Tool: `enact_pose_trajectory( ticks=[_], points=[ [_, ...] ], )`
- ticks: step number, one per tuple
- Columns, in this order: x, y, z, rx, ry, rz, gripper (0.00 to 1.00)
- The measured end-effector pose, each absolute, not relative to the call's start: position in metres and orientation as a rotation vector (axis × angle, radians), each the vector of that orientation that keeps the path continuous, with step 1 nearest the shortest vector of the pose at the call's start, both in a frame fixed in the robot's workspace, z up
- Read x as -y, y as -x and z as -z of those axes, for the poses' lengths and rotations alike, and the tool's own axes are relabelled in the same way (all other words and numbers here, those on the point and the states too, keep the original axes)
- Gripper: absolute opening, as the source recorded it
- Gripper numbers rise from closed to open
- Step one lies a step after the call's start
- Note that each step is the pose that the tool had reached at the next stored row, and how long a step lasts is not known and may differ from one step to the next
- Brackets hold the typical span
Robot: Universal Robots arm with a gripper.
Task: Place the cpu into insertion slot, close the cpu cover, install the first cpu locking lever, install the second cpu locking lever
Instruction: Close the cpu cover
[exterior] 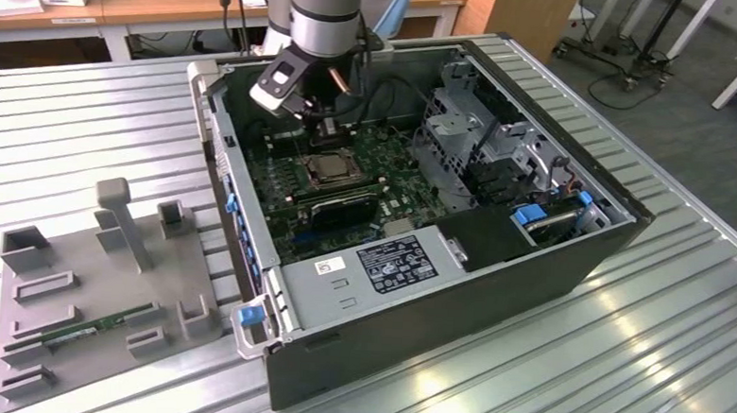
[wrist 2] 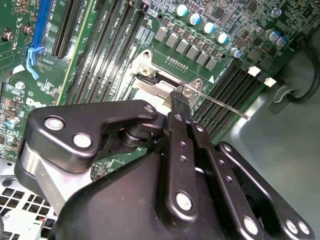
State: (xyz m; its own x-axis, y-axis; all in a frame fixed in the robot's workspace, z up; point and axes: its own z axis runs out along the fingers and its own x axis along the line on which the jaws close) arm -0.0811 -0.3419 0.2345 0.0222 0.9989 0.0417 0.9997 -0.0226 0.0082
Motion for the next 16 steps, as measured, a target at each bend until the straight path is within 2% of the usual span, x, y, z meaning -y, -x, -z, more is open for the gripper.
enact_pose_trajectory(
  ticks=[16],
  points=[
    [0.3419, 0.0861, -0.2345, 2.180, 2.229, 0.056, 0.11]
  ],
)
